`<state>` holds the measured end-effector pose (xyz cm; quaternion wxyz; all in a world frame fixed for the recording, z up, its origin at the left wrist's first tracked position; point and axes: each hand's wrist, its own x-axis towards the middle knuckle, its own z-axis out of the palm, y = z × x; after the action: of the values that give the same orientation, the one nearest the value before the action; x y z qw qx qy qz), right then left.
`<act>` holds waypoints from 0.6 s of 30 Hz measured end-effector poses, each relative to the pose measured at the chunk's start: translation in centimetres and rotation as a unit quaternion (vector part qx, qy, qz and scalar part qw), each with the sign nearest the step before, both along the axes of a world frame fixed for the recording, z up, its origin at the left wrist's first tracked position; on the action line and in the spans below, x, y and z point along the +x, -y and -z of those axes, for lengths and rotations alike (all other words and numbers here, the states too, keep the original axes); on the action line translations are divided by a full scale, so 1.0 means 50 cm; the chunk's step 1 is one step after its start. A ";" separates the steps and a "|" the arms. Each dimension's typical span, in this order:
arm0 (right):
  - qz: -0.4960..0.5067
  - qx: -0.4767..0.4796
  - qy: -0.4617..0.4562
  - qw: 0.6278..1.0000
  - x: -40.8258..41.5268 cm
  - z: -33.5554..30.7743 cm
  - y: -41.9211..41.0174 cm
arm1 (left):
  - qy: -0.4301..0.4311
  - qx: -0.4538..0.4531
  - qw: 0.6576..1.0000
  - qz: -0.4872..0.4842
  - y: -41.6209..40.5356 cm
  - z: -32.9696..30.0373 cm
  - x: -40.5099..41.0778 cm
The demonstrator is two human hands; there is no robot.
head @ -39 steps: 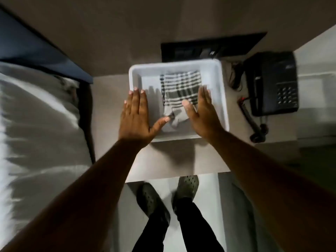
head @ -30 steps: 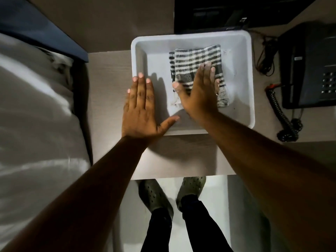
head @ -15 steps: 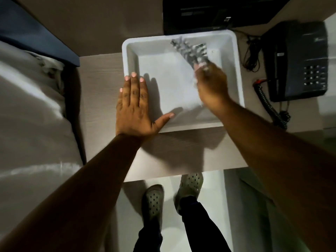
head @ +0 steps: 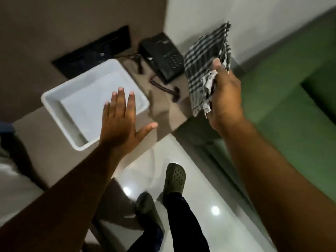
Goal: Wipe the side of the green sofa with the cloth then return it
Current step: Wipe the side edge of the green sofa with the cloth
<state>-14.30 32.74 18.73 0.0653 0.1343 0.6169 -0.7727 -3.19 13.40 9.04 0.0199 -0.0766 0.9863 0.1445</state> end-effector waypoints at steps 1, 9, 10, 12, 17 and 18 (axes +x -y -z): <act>0.032 -0.008 0.000 0.999 0.019 -0.032 -0.052 | -0.013 -0.015 0.999 0.028 -0.046 -0.037 -0.014; 0.343 -0.049 -0.030 0.938 0.259 -0.163 -0.519 | -0.125 0.001 0.928 0.352 -0.542 -0.225 -0.049; 0.386 -0.053 -0.037 0.920 0.302 -0.161 -0.581 | -0.120 0.006 0.918 0.378 -0.614 -0.226 -0.036; 0.461 -0.051 -0.040 0.885 0.398 -0.141 -0.697 | -0.064 0.011 0.905 0.421 -0.750 -0.212 0.002; 0.586 -0.053 -0.004 0.809 0.662 -0.025 -0.933 | 0.000 -0.018 0.833 0.552 -1.039 -0.089 0.128; 0.598 -0.060 0.003 0.799 0.710 0.005 -0.963 | 0.008 -0.030 0.818 0.574 -1.081 -0.064 0.152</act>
<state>21.21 80.92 18.47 -0.4000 0.4745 0.3667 -0.6931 4.42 67.46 12.23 0.1050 0.5014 0.8554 0.0769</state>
